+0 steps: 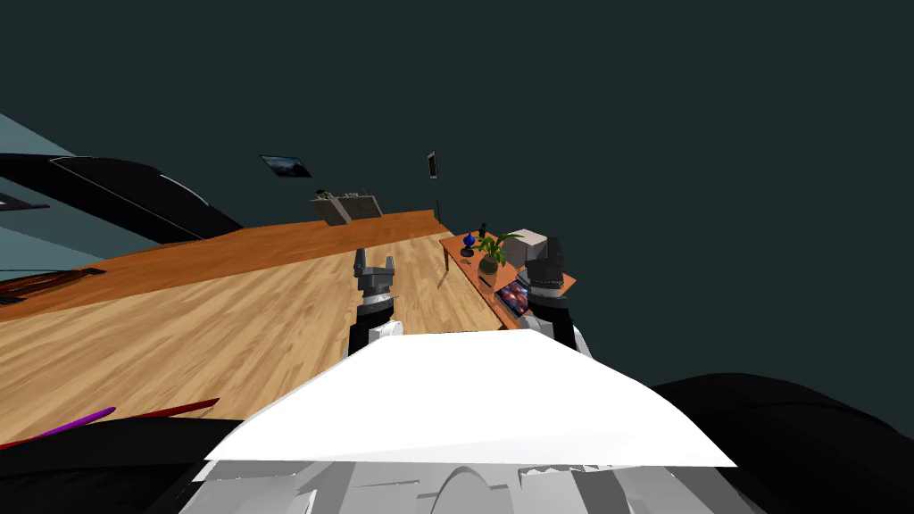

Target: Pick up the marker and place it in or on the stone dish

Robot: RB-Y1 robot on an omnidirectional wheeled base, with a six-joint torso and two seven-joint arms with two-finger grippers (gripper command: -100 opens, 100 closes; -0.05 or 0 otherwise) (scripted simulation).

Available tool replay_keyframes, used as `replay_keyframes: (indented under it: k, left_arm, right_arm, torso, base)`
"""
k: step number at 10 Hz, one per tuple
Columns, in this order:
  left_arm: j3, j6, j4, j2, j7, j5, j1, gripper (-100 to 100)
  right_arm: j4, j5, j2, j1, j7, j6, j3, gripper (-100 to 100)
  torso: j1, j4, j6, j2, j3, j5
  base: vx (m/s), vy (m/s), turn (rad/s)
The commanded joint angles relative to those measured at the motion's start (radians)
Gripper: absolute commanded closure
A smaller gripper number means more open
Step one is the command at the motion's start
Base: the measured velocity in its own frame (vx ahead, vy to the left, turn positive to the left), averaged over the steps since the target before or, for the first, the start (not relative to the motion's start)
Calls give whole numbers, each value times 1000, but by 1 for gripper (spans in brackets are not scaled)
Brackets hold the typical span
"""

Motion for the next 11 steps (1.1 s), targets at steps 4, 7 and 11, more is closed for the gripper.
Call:
replay_keyframes:
  k: [4,7,11]
  left_arm:
    - [0,0,0,0,0,0,0,0]
    - [0,0,0,0,0,0,0,0]
    - [0,0,0,0,0,0,0,0]
  right_arm:
    - [110,29,-98,-25,48,-24,14,-100]
    - [178,45,-140,-39,78,-42,22,-100]
    - [295,73,-205,-66,130,-77,35,-100]
  torso:
    - [-1,-1,0,-2,-1,0]
    - [-1,0,0,-2,-1,0]
    - [-2,-1,0,-3,-2,0]
  base:
    - [26,-7,104]
    - [26,-7,75]
    - [34,-16,128]
